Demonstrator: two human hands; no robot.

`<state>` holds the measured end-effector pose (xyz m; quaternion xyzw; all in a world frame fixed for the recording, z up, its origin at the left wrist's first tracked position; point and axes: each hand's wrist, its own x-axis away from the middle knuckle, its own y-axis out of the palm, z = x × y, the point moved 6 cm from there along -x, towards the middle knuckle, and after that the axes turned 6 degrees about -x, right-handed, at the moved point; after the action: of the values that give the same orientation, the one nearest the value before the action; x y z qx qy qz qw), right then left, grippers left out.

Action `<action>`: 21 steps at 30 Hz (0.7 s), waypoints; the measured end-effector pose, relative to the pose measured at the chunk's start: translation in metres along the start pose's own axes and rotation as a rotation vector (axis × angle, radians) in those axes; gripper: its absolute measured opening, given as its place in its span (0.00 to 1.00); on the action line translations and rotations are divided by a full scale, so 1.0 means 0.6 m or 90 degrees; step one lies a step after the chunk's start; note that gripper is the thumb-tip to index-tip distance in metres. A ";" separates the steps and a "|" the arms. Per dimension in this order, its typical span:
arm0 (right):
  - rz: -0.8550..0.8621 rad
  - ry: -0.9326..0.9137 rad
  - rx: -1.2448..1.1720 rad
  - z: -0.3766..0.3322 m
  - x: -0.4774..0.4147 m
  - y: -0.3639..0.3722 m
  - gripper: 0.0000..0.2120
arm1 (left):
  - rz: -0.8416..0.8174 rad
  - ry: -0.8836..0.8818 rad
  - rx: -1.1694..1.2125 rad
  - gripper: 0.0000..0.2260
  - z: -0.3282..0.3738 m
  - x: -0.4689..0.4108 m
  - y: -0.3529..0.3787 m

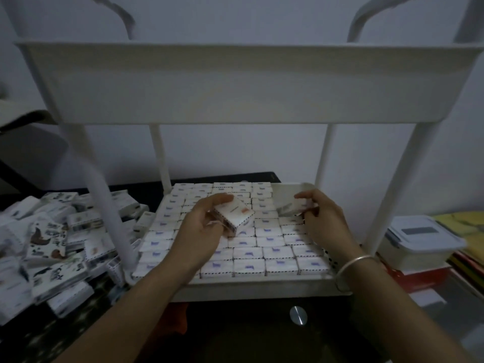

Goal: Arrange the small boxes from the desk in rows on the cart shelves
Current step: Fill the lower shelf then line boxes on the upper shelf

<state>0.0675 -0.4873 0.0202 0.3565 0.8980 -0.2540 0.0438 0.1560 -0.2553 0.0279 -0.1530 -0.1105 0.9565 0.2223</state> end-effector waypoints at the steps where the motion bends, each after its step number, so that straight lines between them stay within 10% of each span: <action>1: -0.001 0.008 -0.003 0.004 0.002 0.001 0.16 | -0.001 0.009 -0.010 0.26 -0.001 0.000 0.000; 21: -0.153 0.138 -0.052 0.011 0.012 0.028 0.12 | -0.029 -0.014 -0.056 0.20 0.009 -0.026 0.011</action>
<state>0.0725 -0.4755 0.0054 0.2699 0.9432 -0.1807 -0.0698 0.1650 -0.2689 0.0349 -0.1497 -0.1583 0.9470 0.2360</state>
